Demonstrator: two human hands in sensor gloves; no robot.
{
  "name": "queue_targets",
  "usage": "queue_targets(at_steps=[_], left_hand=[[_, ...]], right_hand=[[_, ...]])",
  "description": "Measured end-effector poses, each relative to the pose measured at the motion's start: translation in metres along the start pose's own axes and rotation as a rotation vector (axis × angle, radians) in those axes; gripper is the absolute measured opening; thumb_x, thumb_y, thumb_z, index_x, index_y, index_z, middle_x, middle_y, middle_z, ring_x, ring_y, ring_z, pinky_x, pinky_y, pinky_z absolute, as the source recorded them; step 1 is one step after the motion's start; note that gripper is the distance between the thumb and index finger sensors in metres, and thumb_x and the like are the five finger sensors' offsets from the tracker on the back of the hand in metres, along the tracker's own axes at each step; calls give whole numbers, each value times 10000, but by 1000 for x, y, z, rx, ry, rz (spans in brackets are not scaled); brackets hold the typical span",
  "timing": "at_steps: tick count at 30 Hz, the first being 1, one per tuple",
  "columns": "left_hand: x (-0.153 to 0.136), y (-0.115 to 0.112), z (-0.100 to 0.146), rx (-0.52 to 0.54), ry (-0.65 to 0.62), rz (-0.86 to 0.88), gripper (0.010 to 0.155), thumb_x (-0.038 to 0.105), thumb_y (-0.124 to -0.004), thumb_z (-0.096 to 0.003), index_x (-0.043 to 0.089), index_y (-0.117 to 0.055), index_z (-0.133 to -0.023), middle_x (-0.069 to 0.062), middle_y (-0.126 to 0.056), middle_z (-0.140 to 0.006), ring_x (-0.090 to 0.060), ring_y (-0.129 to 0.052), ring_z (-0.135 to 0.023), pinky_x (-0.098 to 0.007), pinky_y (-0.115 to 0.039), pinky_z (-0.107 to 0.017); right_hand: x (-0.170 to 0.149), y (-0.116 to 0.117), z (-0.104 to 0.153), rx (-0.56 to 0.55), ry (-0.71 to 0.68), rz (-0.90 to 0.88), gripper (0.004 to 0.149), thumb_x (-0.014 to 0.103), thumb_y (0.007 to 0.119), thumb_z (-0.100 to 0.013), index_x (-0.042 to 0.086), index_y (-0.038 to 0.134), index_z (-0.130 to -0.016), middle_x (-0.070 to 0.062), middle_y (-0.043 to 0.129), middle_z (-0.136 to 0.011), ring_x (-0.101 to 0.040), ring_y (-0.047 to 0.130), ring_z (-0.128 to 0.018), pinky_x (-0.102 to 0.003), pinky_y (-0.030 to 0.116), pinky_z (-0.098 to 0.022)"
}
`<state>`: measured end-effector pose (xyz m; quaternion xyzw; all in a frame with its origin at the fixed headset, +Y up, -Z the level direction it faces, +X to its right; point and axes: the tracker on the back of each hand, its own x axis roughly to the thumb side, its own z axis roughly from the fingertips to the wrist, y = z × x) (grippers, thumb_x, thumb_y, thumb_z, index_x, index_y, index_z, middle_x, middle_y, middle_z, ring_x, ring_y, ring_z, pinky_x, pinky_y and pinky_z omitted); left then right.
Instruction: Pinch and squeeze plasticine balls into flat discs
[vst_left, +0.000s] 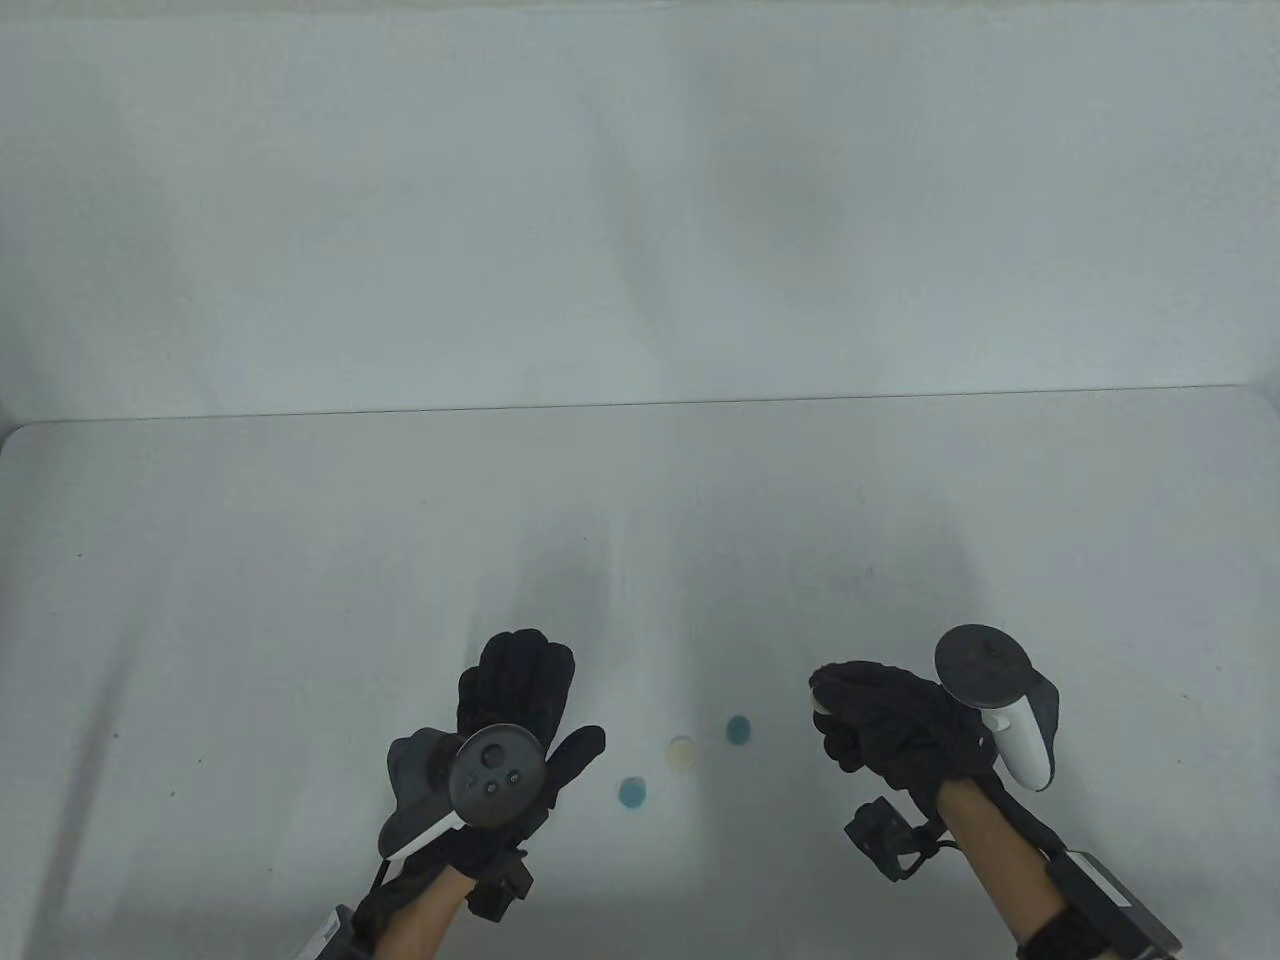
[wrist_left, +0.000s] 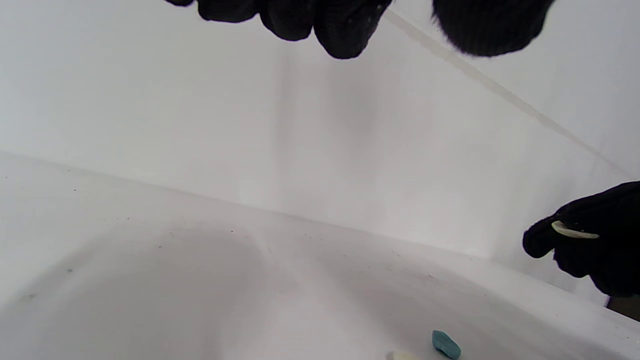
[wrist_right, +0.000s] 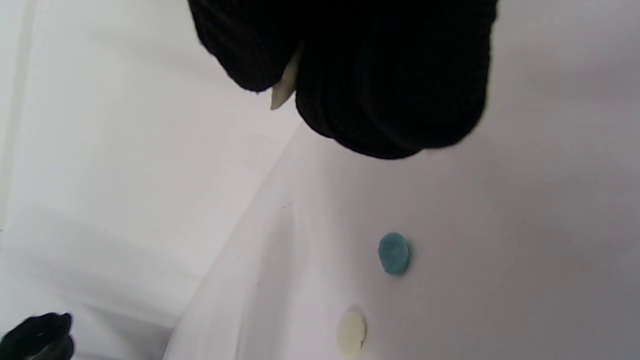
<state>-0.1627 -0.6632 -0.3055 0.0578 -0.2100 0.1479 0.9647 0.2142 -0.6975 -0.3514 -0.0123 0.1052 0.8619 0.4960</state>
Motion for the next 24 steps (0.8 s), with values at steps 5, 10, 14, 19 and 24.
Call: queue_targets(at_steps=[5,10,14,19,24], left_hand=[[0,0,0,5,-4,4,788,503,-638,-538,44,-441,-1147,-274,-339,-1172,-557,-335,-1069,-645,-370,-733],[1,1,0,10,-5,4,786,503,-638,-538,46,-440,-1147,-274,-341,-1171,-557,-336,-1068,-644,-372,-732],[1,1,1,14,-4,3,788,503,-638,-538,44,-442,-1147,-273,-341,-1172,-555,-336,-1069,-644,-372,-732],[0,1,1,15,-3,6,787,502,-639,-538,46,-441,-1147,-274,-340,-1172,-557,-337,-1068,-645,-372,-732],[0,1,1,10,-1,6,788,501,-639,-538,42,-443,-1147,-274,-343,-1172,-558,-339,-1068,-645,-373,-732]], right_hand=[[-1,6,-14,-13,12,44,428,316,808,-543,50,794,-878,-125,972,-679,-231,1040,-456,-261,967,-294],[-4,13,-25,-27,24,186,415,365,796,-546,122,809,-883,-81,936,-702,-218,993,-490,-270,919,-317],[-9,19,-34,-35,46,254,413,325,777,-558,90,803,-897,-115,935,-716,-236,999,-499,-277,932,-325],[-15,25,-47,17,89,321,408,260,753,-573,65,799,-928,-159,923,-772,-278,993,-548,-299,925,-361],[-16,30,-56,4,94,444,395,285,771,-564,115,836,-914,-171,917,-812,-283,993,-602,-286,924,-337]])
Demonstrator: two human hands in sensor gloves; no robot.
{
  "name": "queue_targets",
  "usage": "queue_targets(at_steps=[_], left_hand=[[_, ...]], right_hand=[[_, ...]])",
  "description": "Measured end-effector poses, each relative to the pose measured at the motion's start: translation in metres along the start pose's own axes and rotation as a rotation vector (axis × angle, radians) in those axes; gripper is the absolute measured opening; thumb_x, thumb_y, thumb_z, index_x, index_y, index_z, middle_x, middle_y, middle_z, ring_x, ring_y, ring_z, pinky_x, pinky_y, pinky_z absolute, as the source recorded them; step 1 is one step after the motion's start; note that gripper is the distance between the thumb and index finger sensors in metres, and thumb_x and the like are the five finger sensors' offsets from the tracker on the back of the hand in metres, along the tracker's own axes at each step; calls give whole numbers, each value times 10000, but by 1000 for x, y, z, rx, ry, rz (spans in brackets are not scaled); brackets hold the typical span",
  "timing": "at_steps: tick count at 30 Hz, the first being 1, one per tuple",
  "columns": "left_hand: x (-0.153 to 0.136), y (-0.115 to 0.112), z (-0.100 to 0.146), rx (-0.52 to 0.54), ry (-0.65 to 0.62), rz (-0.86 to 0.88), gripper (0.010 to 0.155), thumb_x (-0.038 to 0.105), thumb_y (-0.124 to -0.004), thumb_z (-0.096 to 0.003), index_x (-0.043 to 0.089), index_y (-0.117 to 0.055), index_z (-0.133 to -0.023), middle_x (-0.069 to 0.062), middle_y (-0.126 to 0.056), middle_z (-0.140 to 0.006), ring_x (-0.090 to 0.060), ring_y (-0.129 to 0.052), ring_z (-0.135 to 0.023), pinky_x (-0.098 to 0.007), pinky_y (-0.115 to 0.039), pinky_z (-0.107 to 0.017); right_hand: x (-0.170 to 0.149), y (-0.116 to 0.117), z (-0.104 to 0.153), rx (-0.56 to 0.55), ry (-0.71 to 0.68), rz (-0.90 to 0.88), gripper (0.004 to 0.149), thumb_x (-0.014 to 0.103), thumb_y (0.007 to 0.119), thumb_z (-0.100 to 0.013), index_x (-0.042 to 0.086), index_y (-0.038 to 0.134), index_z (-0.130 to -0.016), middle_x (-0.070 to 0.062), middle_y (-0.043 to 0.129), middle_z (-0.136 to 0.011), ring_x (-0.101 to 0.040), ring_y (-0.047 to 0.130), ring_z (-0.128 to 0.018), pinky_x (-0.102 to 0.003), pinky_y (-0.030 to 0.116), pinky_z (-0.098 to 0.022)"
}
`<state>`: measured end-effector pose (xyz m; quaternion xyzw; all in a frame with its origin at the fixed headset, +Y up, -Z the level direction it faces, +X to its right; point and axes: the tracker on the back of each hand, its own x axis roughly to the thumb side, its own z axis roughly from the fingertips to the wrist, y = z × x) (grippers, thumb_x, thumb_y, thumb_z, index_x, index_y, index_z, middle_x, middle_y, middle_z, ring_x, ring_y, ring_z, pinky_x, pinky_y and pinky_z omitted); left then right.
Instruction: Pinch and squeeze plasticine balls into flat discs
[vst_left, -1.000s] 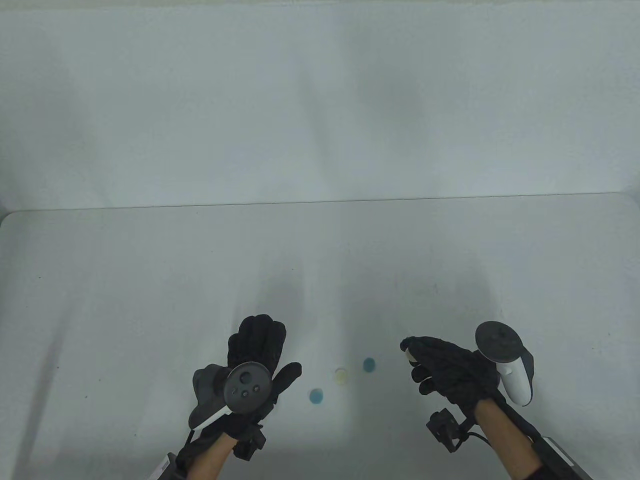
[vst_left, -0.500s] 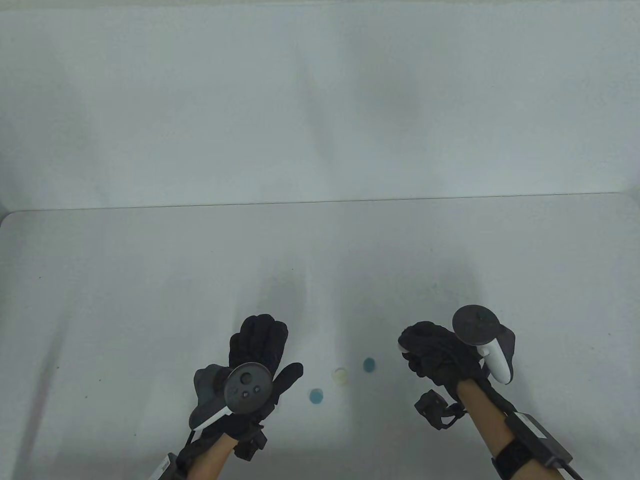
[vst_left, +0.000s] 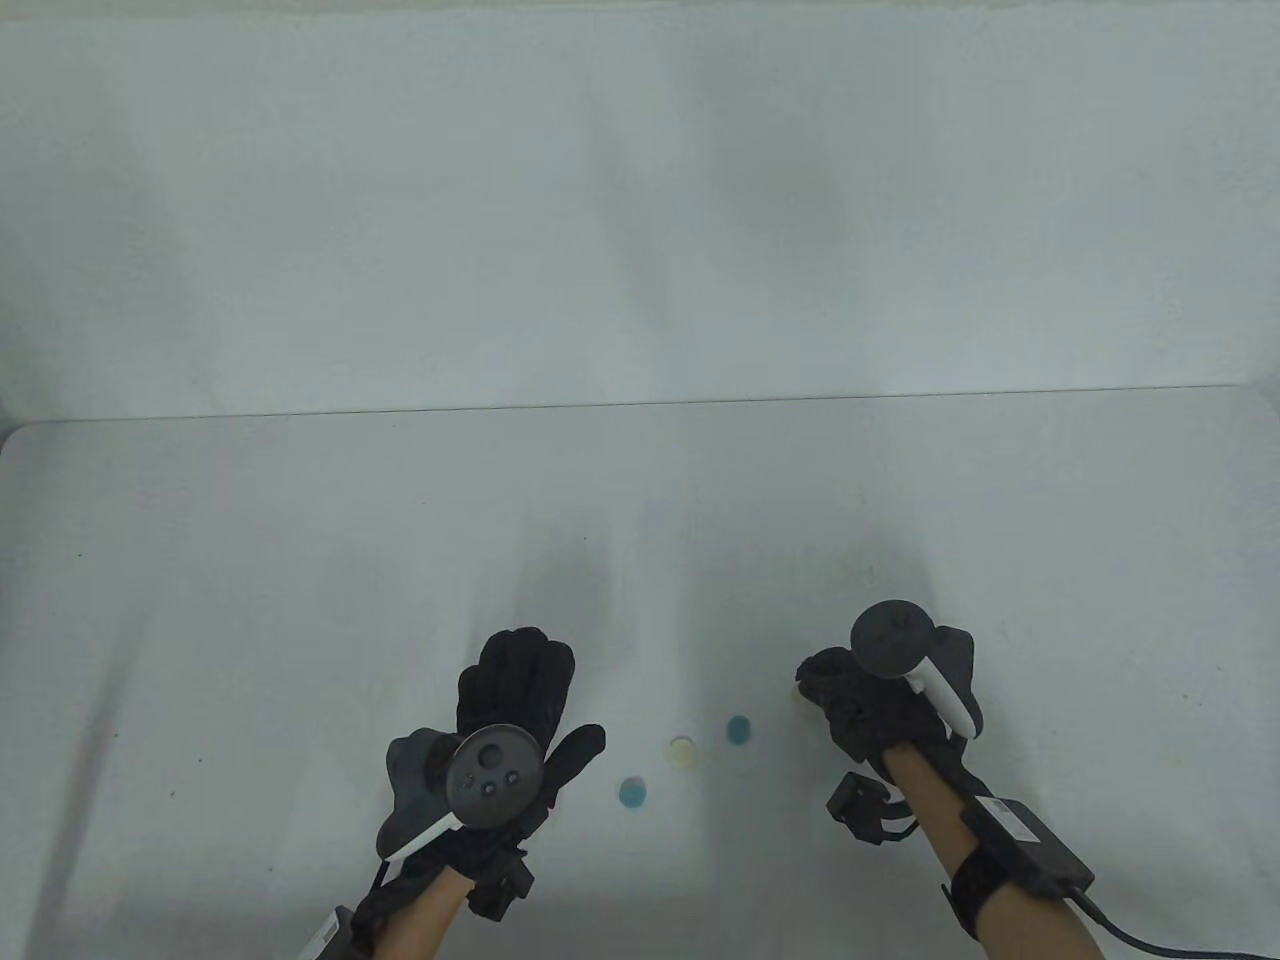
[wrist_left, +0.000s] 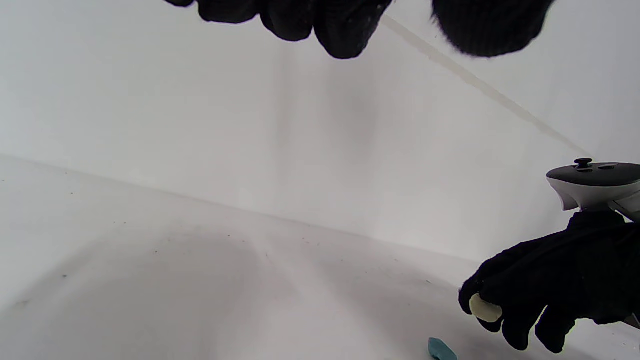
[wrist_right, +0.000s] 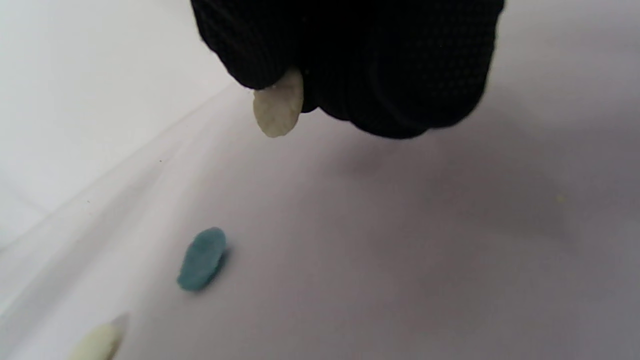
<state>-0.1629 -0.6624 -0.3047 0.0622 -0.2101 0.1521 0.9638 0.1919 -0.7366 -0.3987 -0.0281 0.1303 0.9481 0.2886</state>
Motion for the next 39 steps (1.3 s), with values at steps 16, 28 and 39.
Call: queue_targets(at_steps=[16,28,39], left_hand=[[-1,0,0,-7,4,-2,786,501,-640,-538,45,-443,-1147,-274,-344,-1171,-557,-339,-1068,-645,-372,-732],[0,1,-1,-10,2,-2,787,501,-640,-538,44,-443,-1147,-276,-343,-1171,-557,-338,-1068,-644,-373,-732],[1,3,0,-1,-11,13,788,505,-635,-538,44,-441,-1147,-276,-343,-1172,-556,-338,-1069,-646,-373,-732]], right_hand=[[22,24,-7,-17,-91,399,382,312,783,-553,148,835,-894,-79,956,-705,-207,1006,-484,-229,895,-284],[20,29,-6,-85,-91,563,422,377,793,-539,166,796,-905,-24,938,-684,-198,995,-485,-233,882,-300],[27,-6,16,-108,-151,418,573,476,693,-575,117,701,-1021,-112,900,-834,-298,974,-614,-291,882,-360]])
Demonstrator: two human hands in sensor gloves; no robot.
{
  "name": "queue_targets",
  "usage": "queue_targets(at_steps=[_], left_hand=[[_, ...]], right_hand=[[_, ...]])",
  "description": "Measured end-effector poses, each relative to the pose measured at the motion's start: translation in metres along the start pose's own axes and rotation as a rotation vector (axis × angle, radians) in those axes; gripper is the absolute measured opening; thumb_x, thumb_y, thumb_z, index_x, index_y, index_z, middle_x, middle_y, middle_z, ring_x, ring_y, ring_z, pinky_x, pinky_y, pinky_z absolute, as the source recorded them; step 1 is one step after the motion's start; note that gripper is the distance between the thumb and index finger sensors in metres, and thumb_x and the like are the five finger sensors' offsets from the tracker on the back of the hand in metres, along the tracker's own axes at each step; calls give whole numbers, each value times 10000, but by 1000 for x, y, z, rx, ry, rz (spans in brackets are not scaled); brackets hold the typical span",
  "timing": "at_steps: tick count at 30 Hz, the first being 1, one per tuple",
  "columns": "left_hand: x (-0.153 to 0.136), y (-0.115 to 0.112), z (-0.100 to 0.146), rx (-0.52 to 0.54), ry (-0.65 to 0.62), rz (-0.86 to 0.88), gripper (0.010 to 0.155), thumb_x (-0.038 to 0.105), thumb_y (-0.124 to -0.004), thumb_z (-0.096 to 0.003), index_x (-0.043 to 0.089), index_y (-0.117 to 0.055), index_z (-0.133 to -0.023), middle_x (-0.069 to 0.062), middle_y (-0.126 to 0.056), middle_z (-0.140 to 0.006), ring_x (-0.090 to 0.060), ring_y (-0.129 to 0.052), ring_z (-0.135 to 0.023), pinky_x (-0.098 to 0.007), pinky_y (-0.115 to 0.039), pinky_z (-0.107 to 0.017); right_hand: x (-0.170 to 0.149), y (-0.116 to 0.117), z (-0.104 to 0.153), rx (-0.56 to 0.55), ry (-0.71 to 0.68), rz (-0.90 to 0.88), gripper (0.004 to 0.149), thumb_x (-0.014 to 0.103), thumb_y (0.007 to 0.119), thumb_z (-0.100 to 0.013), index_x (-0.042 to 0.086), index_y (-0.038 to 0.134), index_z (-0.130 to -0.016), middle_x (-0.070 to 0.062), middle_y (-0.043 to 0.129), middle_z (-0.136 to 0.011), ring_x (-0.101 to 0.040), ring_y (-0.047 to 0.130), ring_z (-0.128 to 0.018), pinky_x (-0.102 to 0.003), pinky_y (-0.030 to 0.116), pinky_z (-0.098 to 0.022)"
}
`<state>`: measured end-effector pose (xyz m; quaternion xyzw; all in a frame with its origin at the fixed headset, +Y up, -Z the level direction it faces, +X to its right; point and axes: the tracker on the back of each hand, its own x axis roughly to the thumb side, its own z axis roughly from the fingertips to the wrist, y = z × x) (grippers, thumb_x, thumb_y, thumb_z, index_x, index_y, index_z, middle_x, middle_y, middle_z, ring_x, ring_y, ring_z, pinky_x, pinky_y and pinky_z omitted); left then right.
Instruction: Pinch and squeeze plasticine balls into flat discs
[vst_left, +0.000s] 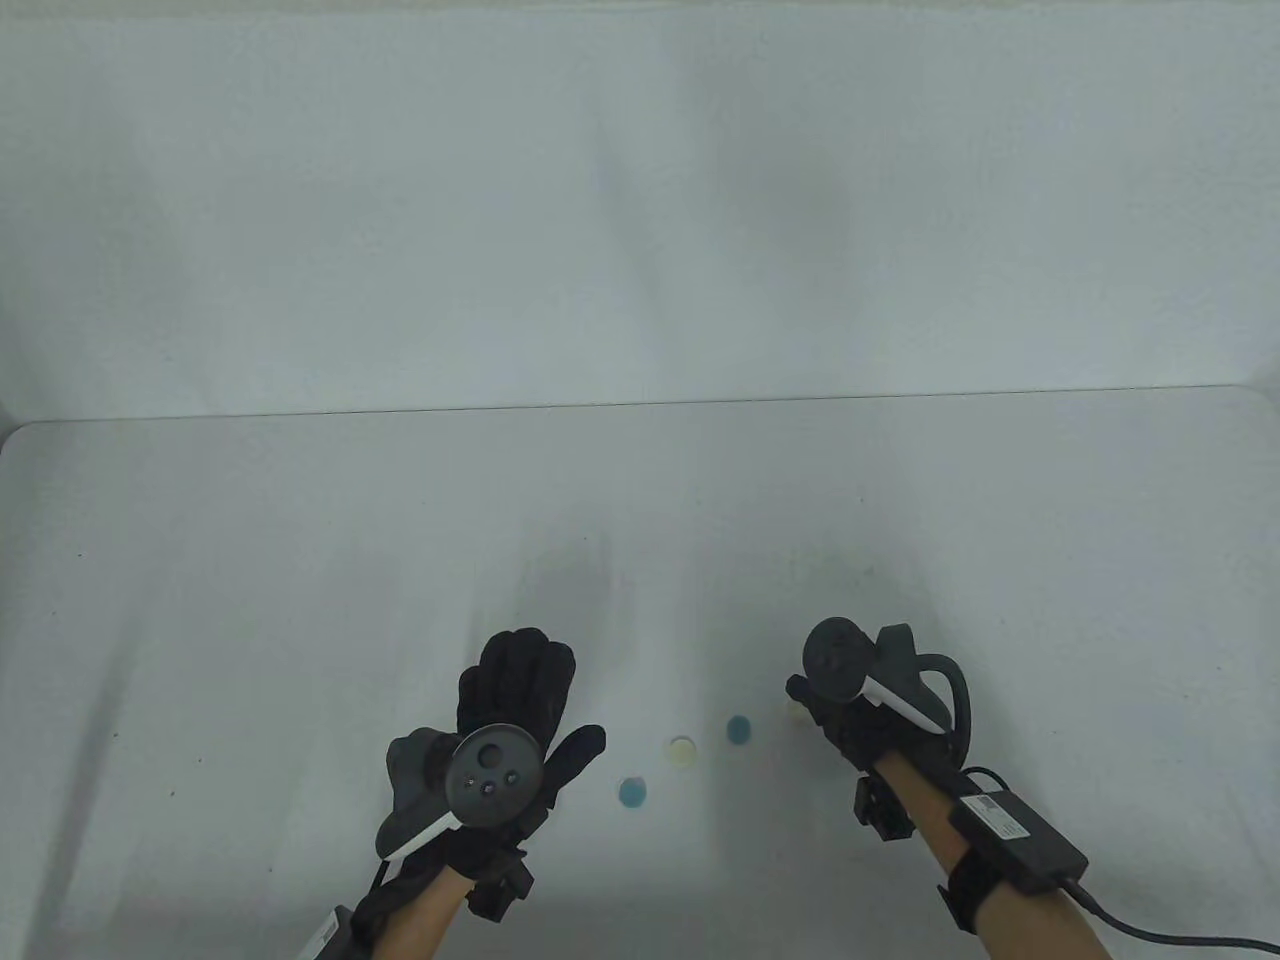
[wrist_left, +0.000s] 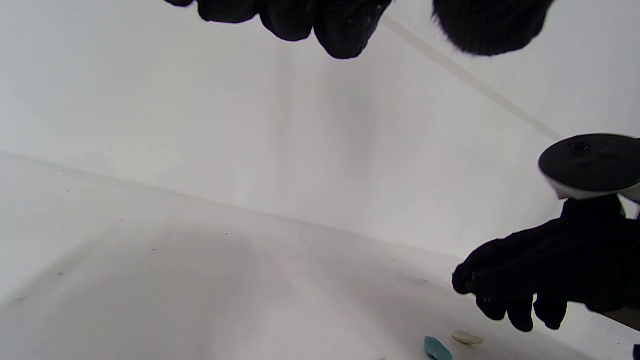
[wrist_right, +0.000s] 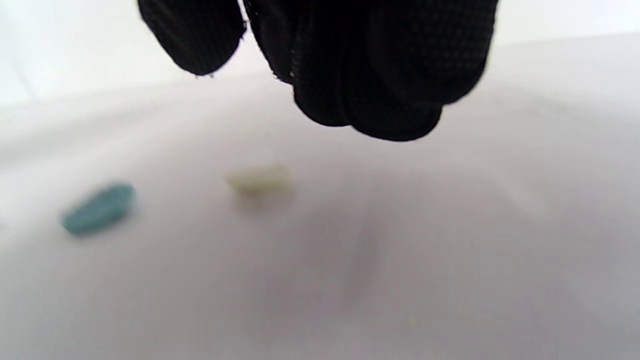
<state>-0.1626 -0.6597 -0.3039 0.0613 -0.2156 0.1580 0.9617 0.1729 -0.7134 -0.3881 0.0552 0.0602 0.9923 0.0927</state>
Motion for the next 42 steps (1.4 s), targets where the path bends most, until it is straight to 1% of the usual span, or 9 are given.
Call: queue_targets(at_steps=[4,7,11,14,18,24,27,32,42], left_hand=[[5,5,2,15,-27,38,788,510,-625,-541,44,-440,-1149,-274,-342,-1174,-559,-339,-1068,-650,-377,-730],[10,10,4,20,-63,102,797,524,-618,-539,45,-438,-1151,-276,-339,-1176,-559,-334,-1071,-653,-376,-731],[17,16,7,38,-102,91,830,558,-610,-531,41,-431,-1155,-280,-339,-1179,-565,-326,-1073,-662,-374,-730],[20,18,9,37,-125,104,855,581,-610,-524,39,-422,-1158,-281,-330,-1182,-567,-314,-1076,-668,-365,-731],[25,17,11,39,-152,64,879,599,-608,-517,37,-404,-1162,-285,-320,-1183,-570,-303,-1077,-673,-360,-731],[27,9,10,0,-156,41,900,612,-603,-514,36,-370,-1165,-286,-295,-1185,-572,-281,-1078,-679,-350,-730],[26,3,8,-23,-150,-8,907,614,-601,-512,32,-358,-1165,-288,-287,-1183,-572,-275,-1077,-680,-348,-730],[24,-2,6,-42,-134,-5,902,607,-600,-516,30,-351,-1163,-289,-282,-1181,-575,-270,-1075,-677,-345,-731],[23,-3,5,-50,-116,8,898,602,-598,-518,25,-355,-1162,-292,-281,-1179,-573,-269,-1074,-672,-343,-732]], right_hand=[[6,-34,30,-113,-115,-100,693,546,630,-582,97,582,-1108,-201,738,-1046,-442,823,-860,-467,815,-540],[14,-56,58,-179,-224,-118,768,601,587,-575,95,496,-1146,-224,568,-1162,-525,625,-1012,-638,659,-658],[22,-67,86,-262,-312,-128,830,652,551,-559,102,426,-1167,-206,461,-1211,-555,484,-1072,-732,521,-688],[26,-66,99,-270,-355,-131,866,683,535,-546,110,375,-1176,-195,392,-1230,-567,397,-1089,-764,441,-690],[29,-59,108,-260,-392,-61,894,707,523,-535,120,332,-1180,-187,342,-1240,-571,338,-1095,-777,393,-690],[22,-42,104,-239,-395,-48,907,720,515,-525,128,308,-1180,-183,303,-1244,-568,302,-1100,-788,359,-689],[14,-34,101,-217,-372,-38,910,722,511,-524,127,301,-1180,-187,292,-1243,-569,290,-1099,-793,348,-684],[11,-34,99,-220,-366,-60,907,720,511,-526,129,290,-1178,-186,279,-1242,-568,277,-1099,-793,338,-685],[11,-34,100,-231,-379,-69,908,721,508,-526,128,290,-1178,-186,279,-1241,-570,270,-1096,-793,330,-683]])
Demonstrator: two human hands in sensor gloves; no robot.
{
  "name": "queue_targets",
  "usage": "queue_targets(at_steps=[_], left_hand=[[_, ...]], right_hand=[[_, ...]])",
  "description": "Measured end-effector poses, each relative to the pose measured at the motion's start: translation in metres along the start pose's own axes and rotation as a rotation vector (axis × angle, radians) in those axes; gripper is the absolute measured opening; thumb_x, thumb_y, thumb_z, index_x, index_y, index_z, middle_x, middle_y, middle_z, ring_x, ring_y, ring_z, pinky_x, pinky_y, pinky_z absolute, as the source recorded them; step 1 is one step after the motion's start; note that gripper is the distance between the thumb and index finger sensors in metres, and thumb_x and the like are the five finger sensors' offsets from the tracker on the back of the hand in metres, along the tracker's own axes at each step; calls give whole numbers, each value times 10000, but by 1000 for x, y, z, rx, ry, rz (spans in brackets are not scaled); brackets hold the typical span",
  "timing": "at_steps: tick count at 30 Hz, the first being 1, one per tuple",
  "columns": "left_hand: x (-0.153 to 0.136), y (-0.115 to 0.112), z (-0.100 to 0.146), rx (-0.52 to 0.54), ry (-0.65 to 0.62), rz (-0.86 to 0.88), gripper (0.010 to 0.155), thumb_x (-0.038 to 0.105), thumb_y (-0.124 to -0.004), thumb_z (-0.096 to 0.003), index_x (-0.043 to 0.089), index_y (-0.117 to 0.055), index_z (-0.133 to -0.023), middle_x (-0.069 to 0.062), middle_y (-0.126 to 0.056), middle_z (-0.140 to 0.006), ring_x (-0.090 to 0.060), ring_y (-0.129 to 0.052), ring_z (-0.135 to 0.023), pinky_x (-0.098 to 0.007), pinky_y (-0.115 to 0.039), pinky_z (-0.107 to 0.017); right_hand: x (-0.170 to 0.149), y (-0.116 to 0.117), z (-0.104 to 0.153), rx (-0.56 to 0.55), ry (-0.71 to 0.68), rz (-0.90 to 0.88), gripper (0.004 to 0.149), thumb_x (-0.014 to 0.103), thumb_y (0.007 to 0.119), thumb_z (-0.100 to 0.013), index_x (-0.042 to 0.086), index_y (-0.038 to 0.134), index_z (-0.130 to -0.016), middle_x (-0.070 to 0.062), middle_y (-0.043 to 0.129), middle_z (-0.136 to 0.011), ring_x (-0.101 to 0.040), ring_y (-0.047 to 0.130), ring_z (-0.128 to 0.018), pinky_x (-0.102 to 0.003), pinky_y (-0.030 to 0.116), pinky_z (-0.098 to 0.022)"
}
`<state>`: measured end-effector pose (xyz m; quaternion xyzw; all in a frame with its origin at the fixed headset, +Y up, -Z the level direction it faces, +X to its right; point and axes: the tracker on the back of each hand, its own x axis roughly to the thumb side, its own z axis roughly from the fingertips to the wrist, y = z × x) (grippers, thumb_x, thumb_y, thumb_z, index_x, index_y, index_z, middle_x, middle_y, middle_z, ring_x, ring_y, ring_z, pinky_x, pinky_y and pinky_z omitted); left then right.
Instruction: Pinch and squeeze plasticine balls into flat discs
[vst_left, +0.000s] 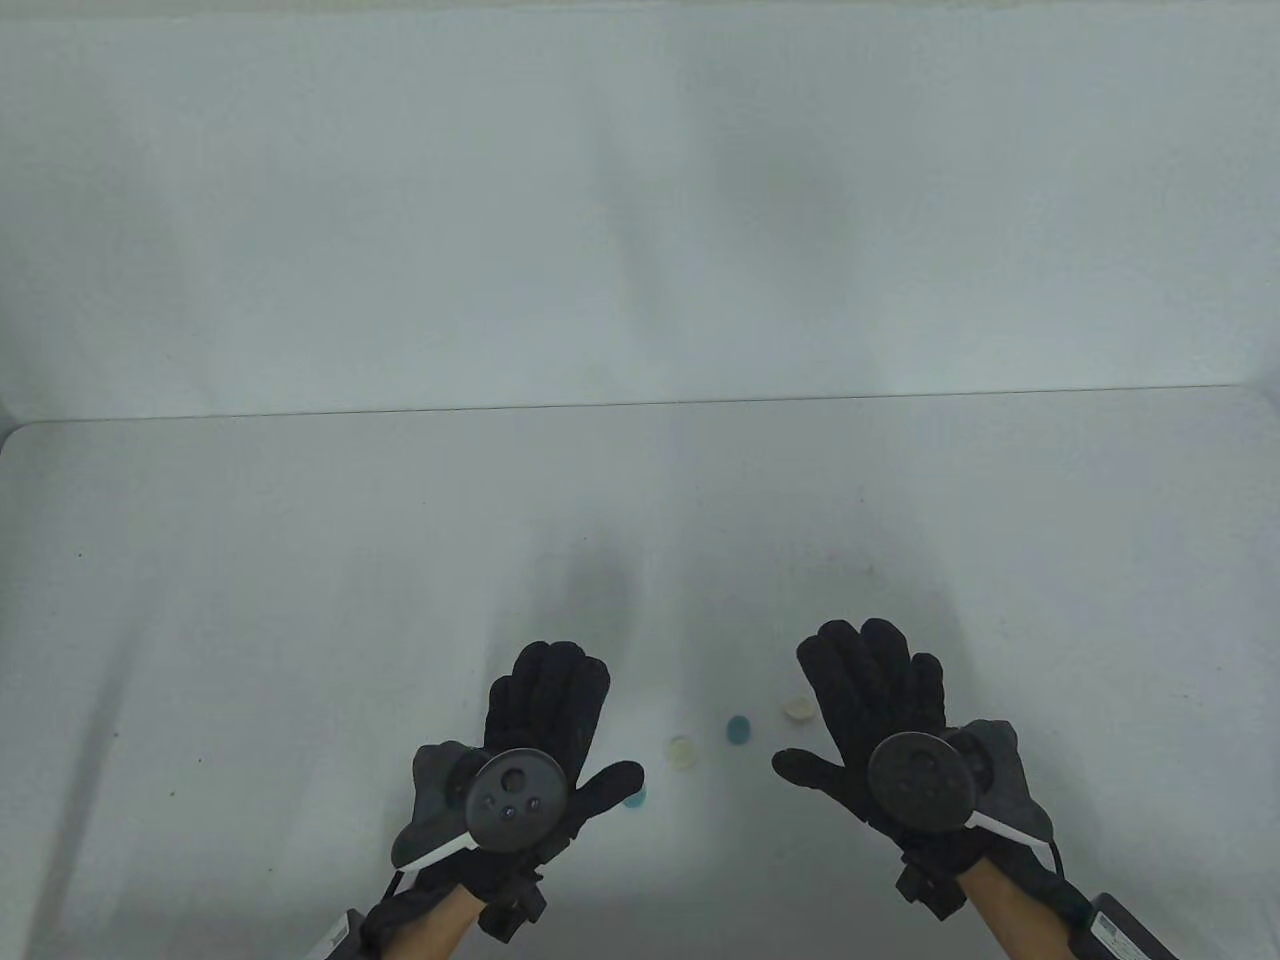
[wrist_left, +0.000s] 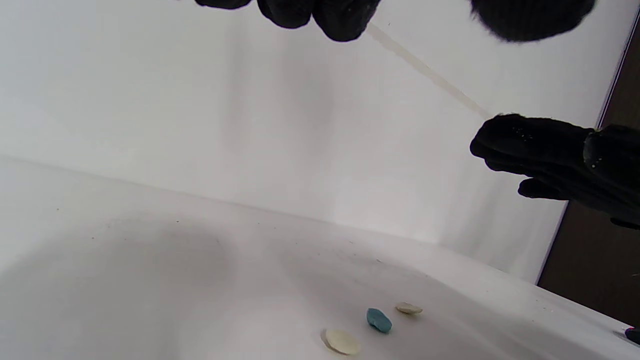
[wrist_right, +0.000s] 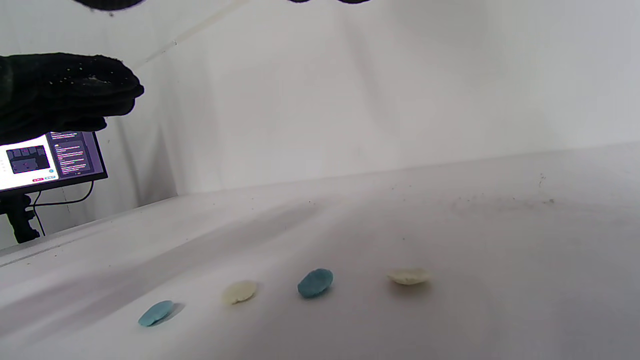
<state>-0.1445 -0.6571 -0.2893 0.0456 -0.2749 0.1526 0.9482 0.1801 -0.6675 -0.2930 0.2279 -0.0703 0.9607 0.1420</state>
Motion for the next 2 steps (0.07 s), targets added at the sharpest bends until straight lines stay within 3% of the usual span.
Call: queue_targets(at_steps=[2], left_hand=[[0,0,0,-4,1,3,895,602,-598,-518,29,-356,-1161,-290,-282,-1180,-574,-271,-1073,-672,-344,-731]], right_hand=[[0,0,0,2,-2,-7,908,721,508,-526,127,291,-1179,-187,277,-1241,-569,270,-1096,-793,329,-683]])
